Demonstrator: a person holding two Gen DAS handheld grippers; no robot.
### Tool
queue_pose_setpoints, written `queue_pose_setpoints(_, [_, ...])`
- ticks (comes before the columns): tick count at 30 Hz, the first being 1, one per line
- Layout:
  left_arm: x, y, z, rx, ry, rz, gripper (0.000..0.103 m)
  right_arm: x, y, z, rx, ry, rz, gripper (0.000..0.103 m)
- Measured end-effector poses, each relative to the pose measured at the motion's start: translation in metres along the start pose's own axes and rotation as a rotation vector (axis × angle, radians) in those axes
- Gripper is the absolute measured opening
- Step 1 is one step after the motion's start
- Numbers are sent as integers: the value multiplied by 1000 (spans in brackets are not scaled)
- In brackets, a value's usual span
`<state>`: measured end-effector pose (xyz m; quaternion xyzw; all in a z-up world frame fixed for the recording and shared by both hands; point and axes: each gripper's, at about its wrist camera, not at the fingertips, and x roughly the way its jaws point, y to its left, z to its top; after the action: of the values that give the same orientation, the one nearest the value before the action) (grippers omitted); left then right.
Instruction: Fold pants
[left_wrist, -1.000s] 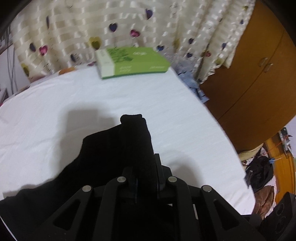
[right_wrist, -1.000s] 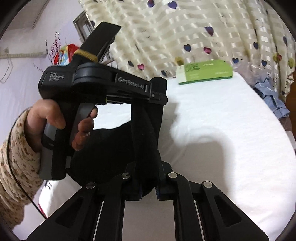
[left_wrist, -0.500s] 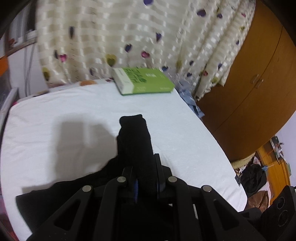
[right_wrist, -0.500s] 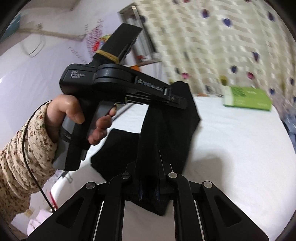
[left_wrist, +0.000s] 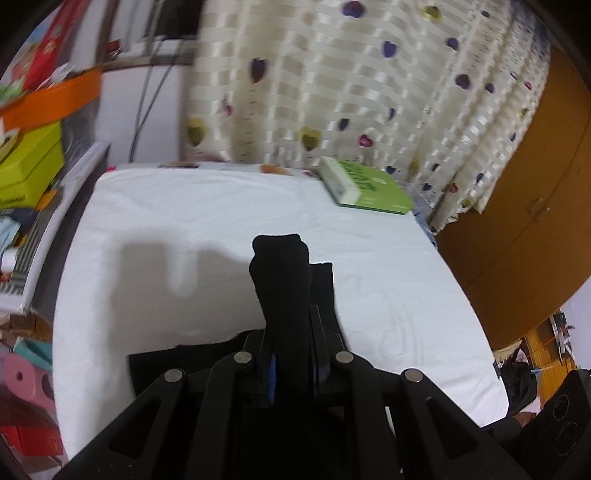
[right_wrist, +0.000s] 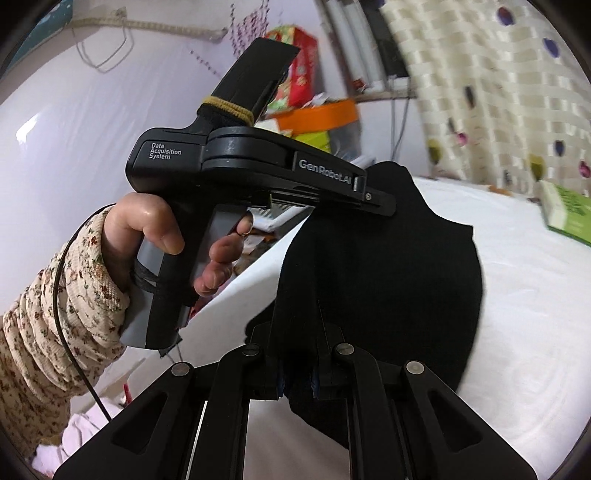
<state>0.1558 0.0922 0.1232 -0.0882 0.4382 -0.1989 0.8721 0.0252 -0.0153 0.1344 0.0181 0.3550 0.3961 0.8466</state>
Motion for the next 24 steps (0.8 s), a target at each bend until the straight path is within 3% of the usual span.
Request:
queue_pose_setpoints(10, [19,78,-23,-90,28,25,14,68,14,-6,-14,109,22,10])
queue_pose_setpoints(18, [33,104,-38,-105,46,-3,16,88,5,-15,42,151,54,16])
queue_pose_setpoints(24, [28,109,-44,-91,19,26,30,85,11,-20,33,143,99,29])
